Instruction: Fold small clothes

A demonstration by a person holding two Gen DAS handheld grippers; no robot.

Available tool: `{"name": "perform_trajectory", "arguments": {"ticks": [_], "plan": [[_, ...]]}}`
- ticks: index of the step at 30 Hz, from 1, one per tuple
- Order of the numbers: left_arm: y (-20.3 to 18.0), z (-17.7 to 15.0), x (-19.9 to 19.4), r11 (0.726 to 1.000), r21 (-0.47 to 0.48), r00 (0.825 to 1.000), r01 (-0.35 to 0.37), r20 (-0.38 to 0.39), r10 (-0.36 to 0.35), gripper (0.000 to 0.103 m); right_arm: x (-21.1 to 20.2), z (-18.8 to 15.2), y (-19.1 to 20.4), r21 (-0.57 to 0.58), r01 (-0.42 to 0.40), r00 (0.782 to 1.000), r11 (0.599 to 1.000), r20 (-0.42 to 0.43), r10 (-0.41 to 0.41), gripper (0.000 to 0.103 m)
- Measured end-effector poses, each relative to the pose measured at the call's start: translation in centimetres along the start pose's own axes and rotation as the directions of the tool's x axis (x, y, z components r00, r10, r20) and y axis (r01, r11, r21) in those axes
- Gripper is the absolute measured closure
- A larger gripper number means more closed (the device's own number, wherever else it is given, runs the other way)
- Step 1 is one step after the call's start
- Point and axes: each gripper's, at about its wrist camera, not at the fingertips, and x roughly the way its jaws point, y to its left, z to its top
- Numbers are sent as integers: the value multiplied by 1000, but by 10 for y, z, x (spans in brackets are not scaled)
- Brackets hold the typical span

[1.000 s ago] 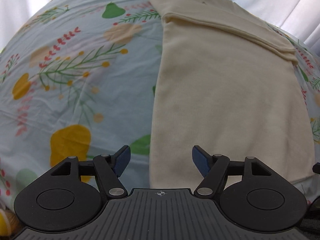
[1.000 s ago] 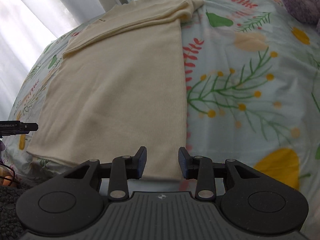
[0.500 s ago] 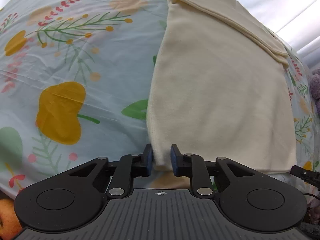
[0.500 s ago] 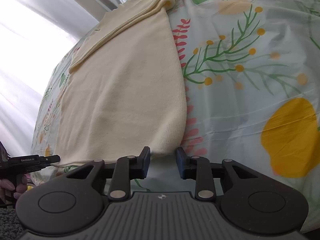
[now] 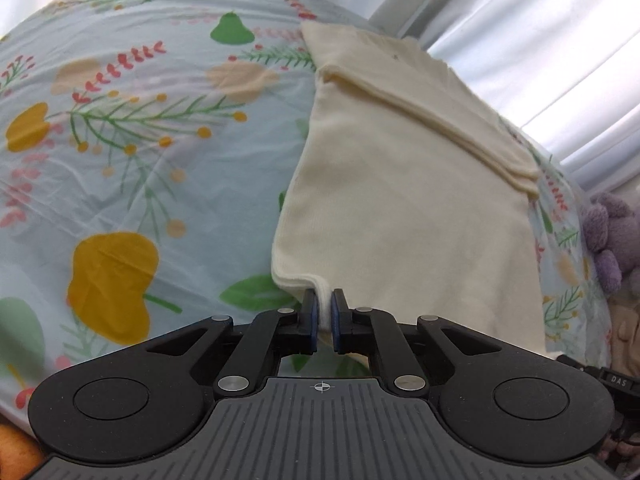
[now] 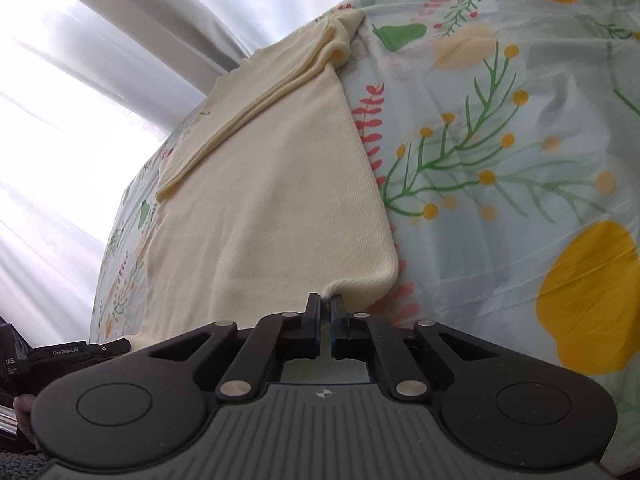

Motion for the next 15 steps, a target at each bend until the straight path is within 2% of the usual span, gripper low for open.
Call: {"name": "perform_trajectory", "arguments": {"ticks": [3, 8, 11, 13, 15], "plan": [[-5, 18, -3, 999, 6, 997, 40, 63, -40, 95, -2, 15, 7, -16, 5, 999, 1000, 53, -4, 101], [-13, 45, -1, 999, 22, 988, 44, 147, -47, 94, -5, 43, 17, -80, 57, 989, 995, 139, -46, 103], [-15, 59, 9, 999, 27, 987, 27, 160, -31, 94, -2, 63, 21, -106, 101, 979, 989, 187, -80, 103], [-16, 65, 16, 999, 25, 988, 33, 149, -37, 94, 3, 74, 23, -133, 90, 986, 987, 152, -69, 103], [-17, 66, 22, 999, 33, 989, 32, 142, -36, 94, 6, 70, 28, -236, 106, 990, 966, 113, -81, 100]]}}
